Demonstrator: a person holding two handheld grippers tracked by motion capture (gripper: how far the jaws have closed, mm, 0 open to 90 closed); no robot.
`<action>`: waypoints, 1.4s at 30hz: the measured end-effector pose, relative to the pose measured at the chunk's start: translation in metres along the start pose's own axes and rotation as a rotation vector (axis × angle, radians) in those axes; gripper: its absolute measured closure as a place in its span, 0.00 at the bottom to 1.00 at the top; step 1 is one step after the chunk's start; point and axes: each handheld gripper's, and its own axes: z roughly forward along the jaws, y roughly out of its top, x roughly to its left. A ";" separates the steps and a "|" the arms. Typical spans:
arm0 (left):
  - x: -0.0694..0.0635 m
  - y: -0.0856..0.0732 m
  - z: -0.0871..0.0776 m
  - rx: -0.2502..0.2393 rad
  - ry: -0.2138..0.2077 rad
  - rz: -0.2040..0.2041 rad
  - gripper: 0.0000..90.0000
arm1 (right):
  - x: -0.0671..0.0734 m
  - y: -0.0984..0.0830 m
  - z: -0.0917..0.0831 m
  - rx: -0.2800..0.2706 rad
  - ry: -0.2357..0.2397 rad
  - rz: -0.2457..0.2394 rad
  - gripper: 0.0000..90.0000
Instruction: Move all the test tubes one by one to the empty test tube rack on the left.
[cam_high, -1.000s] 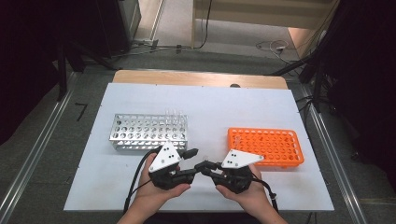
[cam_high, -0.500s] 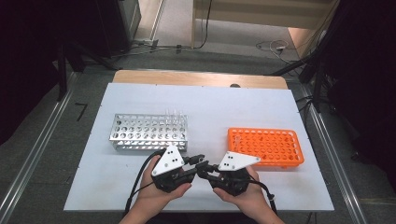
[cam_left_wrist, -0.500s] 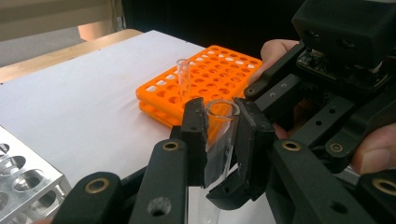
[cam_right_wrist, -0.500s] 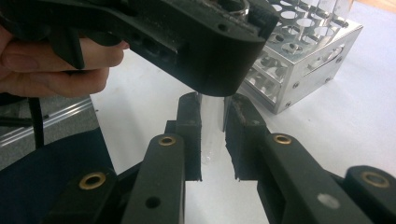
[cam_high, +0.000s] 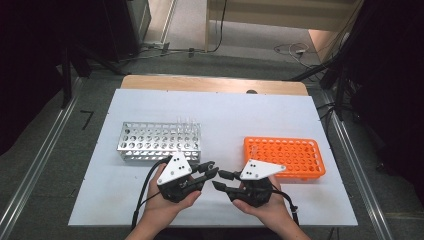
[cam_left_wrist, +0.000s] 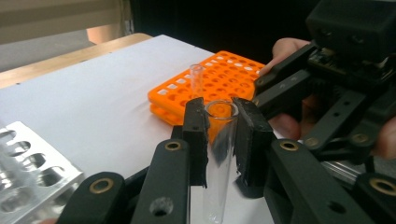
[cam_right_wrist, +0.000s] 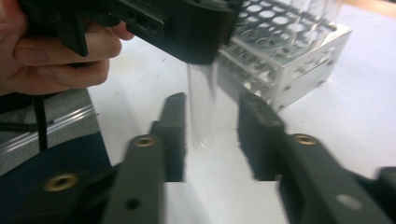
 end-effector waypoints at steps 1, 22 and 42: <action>0.002 0.000 -0.001 -0.002 0.006 -0.001 0.85 | -0.002 0.000 -0.002 -0.004 -0.008 0.001 0.57; 0.067 0.016 -0.039 -0.045 0.159 -0.070 0.85 | -0.048 -0.008 -0.036 -0.048 -0.062 0.059 0.00; 0.125 0.033 -0.031 -0.052 0.267 -0.110 0.85 | -0.076 -0.020 -0.053 -0.064 -0.133 0.097 0.00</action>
